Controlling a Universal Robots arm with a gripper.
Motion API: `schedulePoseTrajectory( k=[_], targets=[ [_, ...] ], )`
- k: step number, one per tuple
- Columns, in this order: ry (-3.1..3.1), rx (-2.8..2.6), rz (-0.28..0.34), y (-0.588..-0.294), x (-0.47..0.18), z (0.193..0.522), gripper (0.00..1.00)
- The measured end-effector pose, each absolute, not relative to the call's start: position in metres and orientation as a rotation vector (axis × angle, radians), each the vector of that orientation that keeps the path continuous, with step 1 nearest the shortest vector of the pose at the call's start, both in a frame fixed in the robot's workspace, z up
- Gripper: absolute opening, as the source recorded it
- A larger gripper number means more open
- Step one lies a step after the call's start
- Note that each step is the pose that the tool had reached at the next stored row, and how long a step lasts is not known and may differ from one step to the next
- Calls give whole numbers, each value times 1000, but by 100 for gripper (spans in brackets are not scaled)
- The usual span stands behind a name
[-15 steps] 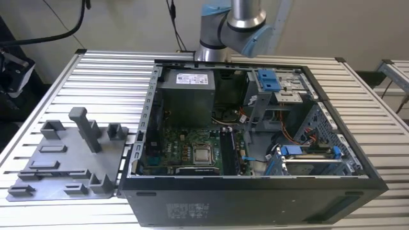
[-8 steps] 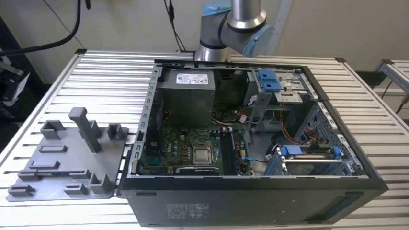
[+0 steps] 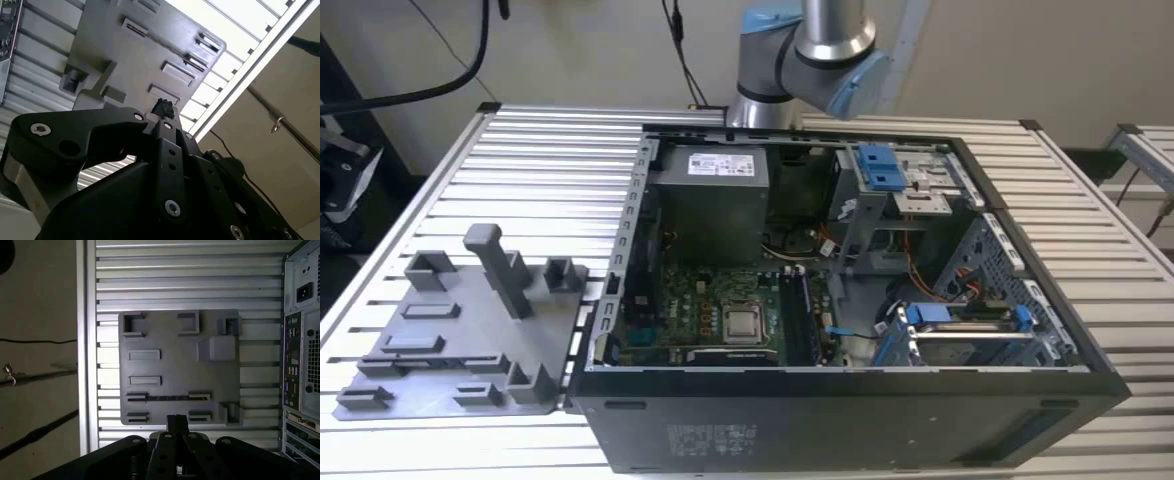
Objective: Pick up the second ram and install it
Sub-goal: 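Reach for the second ram, then pick up the second ram and move it above second insertion slot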
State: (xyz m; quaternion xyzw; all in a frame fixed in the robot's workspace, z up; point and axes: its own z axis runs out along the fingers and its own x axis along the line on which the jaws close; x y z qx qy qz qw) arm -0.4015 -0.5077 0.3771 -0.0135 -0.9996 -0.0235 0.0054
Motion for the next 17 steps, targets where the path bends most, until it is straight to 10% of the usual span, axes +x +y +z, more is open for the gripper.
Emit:
schedulePoseTrajectory(
  k=[17],
  targets=[
    [-3129,-16,-73,-508,-402,377,11]
  ],
)
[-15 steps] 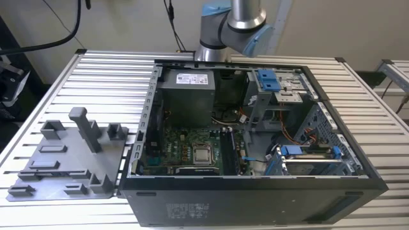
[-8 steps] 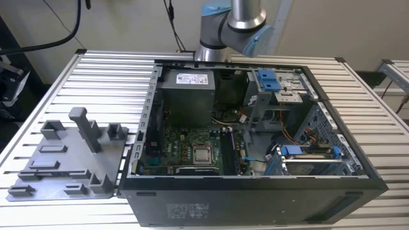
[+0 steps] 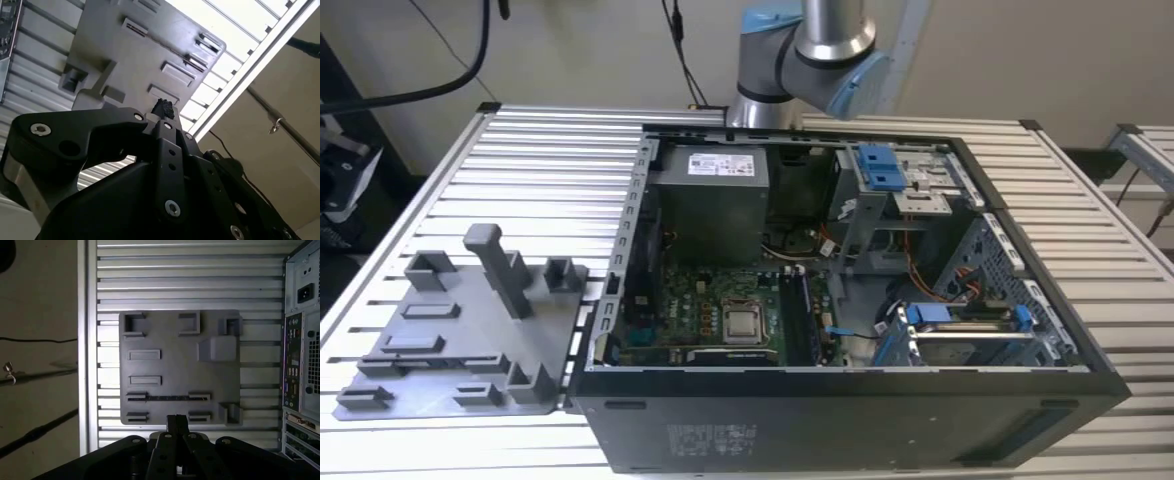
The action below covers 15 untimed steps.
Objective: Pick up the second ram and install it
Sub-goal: 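Pick up the second ram and move it above second insertion slot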
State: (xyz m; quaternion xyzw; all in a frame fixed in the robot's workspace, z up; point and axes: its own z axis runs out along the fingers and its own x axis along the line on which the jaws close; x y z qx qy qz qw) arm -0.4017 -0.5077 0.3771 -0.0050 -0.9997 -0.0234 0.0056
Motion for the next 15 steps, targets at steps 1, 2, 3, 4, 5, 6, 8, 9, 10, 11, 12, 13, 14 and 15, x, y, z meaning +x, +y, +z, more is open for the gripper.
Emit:
schedulePoseTrajectory(
  k=[1,2,3,4,5,6,8,9,10,11,12,13,14,15],
  targets=[
    [-3129,0,-73,-508,-402,377,11],
    [-3129,17,-73,-508,-402,377,11],
    [-3129,35,-73,-508,-402,377,11],
    [-3128,51,-73,-508,-402,377,11],
    [-3127,71,-73,-508,-402,377,11],
    [-3126,93,-72,-508,-402,377,11],
    [-3124,138,-72,-508,-402,377,11],
    [-3123,161,-71,-508,-402,377,11],
    [-3121,183,-71,-508,-402,377,11],
    [-3119,206,-70,-508,-402,377,11],
    [-3117,230,-69,-508,-402,377,11],
    [-3115,253,-67,-508,-402,377,11],
    [-3113,277,-66,-508,-402,377,11],
    [-3110,300,-65,-508,-402,377,11]
  ],
)
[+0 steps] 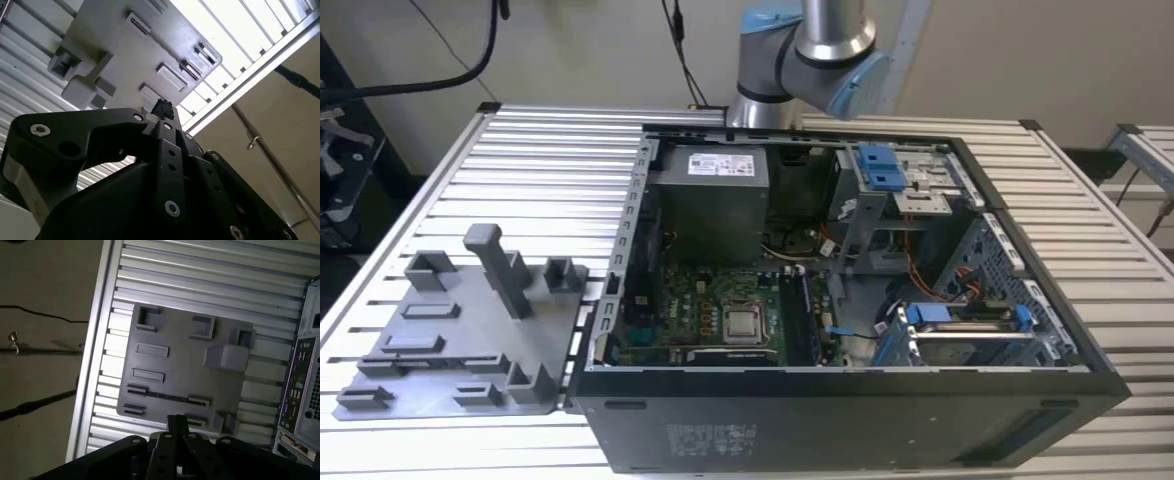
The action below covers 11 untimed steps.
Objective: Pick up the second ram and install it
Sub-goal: 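Pick up the second ram and move it above second insertion slot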
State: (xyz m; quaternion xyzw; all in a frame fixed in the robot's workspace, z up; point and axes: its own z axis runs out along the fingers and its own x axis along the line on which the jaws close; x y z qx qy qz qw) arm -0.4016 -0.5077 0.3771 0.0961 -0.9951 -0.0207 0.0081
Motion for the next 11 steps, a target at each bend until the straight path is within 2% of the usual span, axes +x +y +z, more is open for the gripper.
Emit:
schedulePoseTrajectory(
  k=[11],
  targets=[
    [-3077,521,-47,-508,-402,377,11]
  ],
)
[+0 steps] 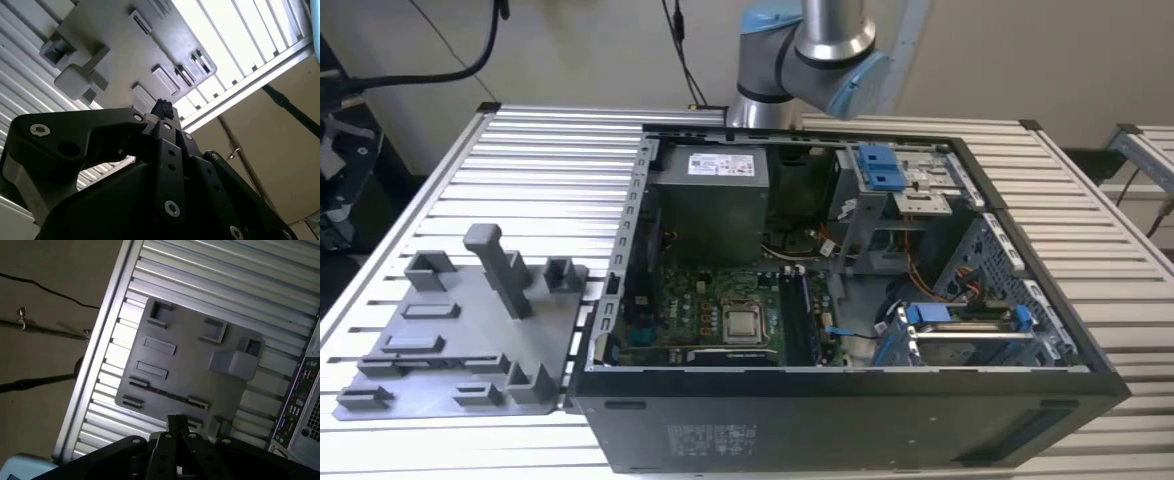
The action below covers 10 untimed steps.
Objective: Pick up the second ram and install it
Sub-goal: 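Pick up the second ram and move it above second insertion slot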
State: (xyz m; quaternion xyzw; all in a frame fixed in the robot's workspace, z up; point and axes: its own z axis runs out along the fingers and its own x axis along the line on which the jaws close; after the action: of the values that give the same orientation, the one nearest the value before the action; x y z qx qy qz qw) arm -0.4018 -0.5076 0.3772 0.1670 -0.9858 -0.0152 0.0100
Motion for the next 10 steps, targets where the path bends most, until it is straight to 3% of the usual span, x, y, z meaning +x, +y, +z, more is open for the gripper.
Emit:
schedulePoseTrajectory(
  k=[10],
  targets=[
    [-3026,752,-33,-507,-402,377,11]
  ],
)
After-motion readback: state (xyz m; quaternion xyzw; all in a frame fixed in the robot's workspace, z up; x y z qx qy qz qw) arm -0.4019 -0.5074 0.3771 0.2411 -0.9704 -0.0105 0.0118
